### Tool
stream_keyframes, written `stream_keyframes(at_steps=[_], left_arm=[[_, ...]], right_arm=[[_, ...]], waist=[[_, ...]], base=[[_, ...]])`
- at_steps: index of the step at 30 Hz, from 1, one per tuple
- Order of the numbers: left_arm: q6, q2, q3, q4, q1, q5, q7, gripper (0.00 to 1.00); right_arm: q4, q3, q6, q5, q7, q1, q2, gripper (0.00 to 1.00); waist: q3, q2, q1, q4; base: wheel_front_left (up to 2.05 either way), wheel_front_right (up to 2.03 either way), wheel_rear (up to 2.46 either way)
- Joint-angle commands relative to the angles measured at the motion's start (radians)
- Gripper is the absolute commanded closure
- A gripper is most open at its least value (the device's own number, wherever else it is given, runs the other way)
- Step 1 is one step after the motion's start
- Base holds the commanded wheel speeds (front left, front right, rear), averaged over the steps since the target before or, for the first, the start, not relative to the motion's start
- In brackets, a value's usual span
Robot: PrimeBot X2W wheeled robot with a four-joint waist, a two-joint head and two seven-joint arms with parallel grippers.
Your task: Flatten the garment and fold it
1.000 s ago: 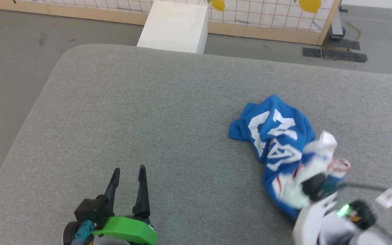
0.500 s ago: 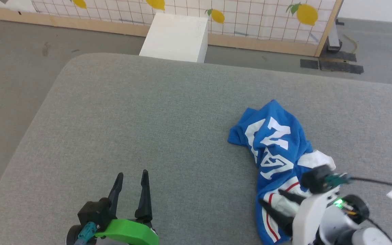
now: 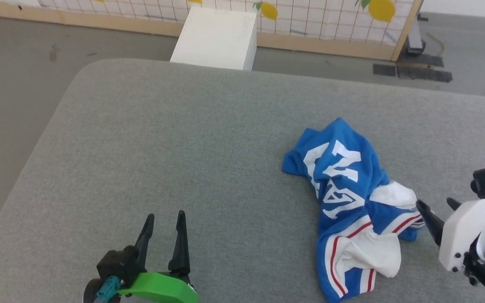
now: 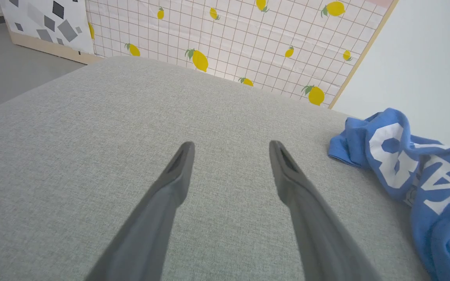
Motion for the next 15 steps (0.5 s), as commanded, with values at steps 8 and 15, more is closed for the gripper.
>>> stream_keyframes(at_steps=[8,15], left_arm=[[0.001,-0.002,-0.008,-0.004,-0.048,-0.006,-0.005,0.00],[0.002,-0.002,-0.010,0.001,-0.065,-0.007,-0.005,0.00]], right_arm=[[0.095,0.006,-0.001,-0.006,0.044,-0.027,-0.002,0.00],[0.195,0.051,-0.001,-0.003,-0.012,-0.082,0.002,1.00]], waist=[[0.068,-0.0001,0.0000,0.029],[0.085,-0.0001,0.0000,0.034]], base=[[0.00,0.00,0.00],[0.00,0.00,0.00]])
